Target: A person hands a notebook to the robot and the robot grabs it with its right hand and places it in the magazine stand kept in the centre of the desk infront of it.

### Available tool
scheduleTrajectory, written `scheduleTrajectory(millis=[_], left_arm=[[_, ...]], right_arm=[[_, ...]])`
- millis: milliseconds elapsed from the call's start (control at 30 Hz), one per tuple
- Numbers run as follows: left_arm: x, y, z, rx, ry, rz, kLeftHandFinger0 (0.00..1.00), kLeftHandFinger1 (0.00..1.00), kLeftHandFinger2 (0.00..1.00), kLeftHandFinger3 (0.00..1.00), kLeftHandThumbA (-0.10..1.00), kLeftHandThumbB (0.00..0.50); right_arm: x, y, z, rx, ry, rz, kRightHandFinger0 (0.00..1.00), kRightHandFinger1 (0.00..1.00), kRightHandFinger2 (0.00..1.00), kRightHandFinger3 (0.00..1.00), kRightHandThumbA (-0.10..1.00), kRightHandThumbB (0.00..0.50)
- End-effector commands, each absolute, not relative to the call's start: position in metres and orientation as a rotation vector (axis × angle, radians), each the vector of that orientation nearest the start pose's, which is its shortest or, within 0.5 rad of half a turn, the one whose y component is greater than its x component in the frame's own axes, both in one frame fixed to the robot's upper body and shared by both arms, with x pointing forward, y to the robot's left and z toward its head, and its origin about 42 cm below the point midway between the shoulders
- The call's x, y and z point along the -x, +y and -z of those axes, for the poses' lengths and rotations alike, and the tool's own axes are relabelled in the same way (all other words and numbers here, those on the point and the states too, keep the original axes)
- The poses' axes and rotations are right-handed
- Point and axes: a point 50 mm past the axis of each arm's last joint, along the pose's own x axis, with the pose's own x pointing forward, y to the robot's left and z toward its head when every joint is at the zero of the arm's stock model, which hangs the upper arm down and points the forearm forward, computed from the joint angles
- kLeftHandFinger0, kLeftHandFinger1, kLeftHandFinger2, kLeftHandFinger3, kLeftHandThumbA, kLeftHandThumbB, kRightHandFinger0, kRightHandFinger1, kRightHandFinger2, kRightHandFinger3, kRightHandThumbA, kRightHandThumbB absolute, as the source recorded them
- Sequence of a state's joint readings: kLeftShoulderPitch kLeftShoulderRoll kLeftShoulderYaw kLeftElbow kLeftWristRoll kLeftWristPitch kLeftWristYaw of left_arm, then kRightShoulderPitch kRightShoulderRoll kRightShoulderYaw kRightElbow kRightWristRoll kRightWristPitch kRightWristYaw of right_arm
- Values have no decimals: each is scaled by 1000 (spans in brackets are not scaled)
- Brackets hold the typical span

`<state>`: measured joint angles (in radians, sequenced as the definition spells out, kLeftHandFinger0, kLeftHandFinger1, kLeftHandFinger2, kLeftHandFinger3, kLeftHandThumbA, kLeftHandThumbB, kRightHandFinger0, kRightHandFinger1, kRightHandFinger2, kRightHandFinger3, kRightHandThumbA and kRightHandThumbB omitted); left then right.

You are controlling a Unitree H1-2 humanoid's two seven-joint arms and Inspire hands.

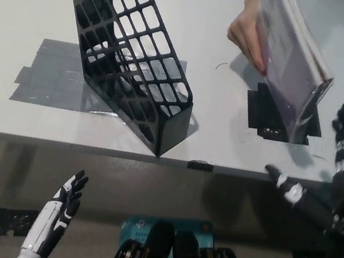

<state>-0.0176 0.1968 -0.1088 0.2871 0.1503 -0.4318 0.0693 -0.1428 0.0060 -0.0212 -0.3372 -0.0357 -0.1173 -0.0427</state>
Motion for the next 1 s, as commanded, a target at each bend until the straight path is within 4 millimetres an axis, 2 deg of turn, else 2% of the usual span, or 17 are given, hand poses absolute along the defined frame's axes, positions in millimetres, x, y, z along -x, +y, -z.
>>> scheduleTrajectory(millis=[0,300,400,600,700,767,967], left_arm=[[-280,259,-64,-349,-238,94,969,1000,1000,1000,1000,500],[-282,259,-66,-355,-245,97,984,1000,1000,1000,1000,500],[-281,259,-65,-351,-239,97,981,1000,1000,1000,1000,500],[-280,259,-64,-354,-235,101,995,1000,1000,1000,1000,500],[-281,258,-65,-352,-238,101,998,1000,1000,1000,1000,500],[-283,258,-66,-347,-243,96,993,1000,1000,1000,1000,500],[-287,259,-68,-347,-251,91,986,1000,1000,1000,1000,500]], right_arm=[[-315,-213,-255,-44,-612,104,1000,1000,1000,1000,1000,219],[-338,-229,-264,-38,-617,171,1000,1000,1000,1000,1000,260],[-347,-229,-263,-19,-616,163,1000,1000,1000,1000,1000,260],[-373,-217,-273,5,-608,111,1000,1000,1000,1000,1000,265],[-377,-216,-276,7,-605,105,1000,1000,1000,1000,1000,276],[-396,-206,-285,30,-606,88,1000,1000,1000,1000,1000,276],[-428,-197,-299,55,-580,93,1000,1000,1000,1000,1000,298]])
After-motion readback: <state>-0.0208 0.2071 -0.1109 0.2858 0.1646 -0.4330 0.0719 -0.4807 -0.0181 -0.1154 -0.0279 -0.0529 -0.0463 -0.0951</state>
